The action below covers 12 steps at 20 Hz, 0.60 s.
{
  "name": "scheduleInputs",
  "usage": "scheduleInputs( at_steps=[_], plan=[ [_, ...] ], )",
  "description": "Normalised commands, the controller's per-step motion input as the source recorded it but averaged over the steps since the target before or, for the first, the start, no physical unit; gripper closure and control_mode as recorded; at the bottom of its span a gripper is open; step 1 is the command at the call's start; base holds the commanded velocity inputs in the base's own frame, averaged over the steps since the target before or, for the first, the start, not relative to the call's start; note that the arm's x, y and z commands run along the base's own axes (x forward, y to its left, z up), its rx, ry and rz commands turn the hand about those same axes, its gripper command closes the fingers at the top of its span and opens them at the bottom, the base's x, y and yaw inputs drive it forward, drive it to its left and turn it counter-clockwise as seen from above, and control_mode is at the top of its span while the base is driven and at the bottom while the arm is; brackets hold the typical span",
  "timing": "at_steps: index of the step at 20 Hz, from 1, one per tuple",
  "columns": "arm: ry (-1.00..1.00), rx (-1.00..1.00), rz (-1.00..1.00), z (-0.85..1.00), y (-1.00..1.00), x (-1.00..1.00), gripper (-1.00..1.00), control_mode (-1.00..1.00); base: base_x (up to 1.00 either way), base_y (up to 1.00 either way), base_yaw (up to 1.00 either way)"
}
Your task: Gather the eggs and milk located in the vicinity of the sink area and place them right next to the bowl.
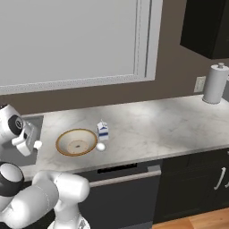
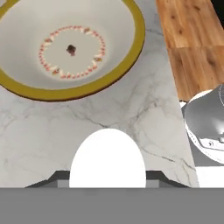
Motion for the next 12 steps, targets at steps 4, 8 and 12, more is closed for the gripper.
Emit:
scheduleInputs(
  at_steps=[4, 8, 12],
  plan=[
    [0.04, 0.00, -0.10, -0.15, -0.19, 0.00, 1.00, -1.00, 0.00, 0.00, 0.00],
    [0.00, 0.03, 0.00, -0.13, -0.22, 0.00, 1.00, -1.00, 0.00, 0.00, 0.00],
    [0.00, 0.04, 0.05, -0.03, -0.12, -0.02, 1.00, -1.00, 0.00, 0.00, 0.00]
  ],
)
